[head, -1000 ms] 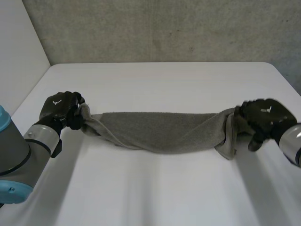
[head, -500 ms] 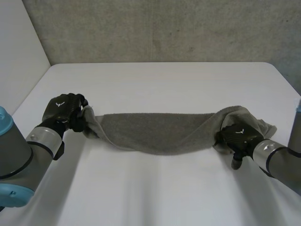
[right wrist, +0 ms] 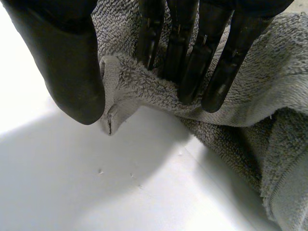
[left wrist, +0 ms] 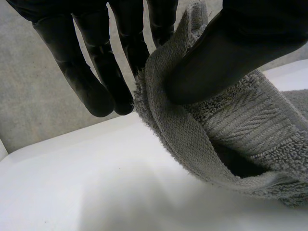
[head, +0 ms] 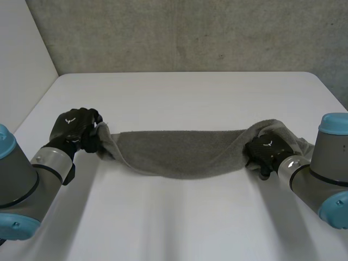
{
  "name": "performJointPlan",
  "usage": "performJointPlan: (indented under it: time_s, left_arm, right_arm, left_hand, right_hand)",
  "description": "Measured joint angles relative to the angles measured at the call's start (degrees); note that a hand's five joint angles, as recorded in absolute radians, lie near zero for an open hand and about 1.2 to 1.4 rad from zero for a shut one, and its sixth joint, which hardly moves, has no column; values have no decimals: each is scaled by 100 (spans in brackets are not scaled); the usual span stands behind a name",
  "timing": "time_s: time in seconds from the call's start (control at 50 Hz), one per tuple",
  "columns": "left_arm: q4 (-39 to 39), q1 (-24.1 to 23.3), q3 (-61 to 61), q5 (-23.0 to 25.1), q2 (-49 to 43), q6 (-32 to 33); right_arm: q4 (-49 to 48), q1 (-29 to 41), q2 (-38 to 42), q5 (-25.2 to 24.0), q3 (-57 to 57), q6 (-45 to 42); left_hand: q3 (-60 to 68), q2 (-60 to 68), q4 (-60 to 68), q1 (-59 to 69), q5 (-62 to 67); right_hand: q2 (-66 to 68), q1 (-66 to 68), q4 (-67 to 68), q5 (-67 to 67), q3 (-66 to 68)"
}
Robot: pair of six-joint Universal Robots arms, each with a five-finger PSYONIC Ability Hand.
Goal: Fold the towel.
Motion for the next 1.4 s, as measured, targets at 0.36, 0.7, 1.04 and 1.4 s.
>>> performJointPlan:
  time_s: [0.36,0.7,1.04,1.4]
  left_arm:
    - [78,-69,-64,9,40,21]
    - [-745,-11,290,32,2096,-130]
    - [-3178,124,2071,101,1454,-170]
    - [-2509,3,5199,28,-624,-129]
  right_arm:
    - [-267,20,24,217,-245,304]
    - [1868,-440,-2696,-263,-1647,221]
    - [3648,-799,-2162,-135,-2786,-1639]
    - [-842,341,-710,871,-3832,-1010]
  left_hand:
    - [0,0,0,0,0]
    - [12,0,0,0,0]
    - [19,0,0,0,0]
    - [26,0,0,0,0]
  right_hand:
    - [2686,2928,3101,3004,3075]
    - [2686,2944,3101,3005,3075]
    - [2686,2948,3101,3007,3102]
    - [2686,2954,3102,3006,3103]
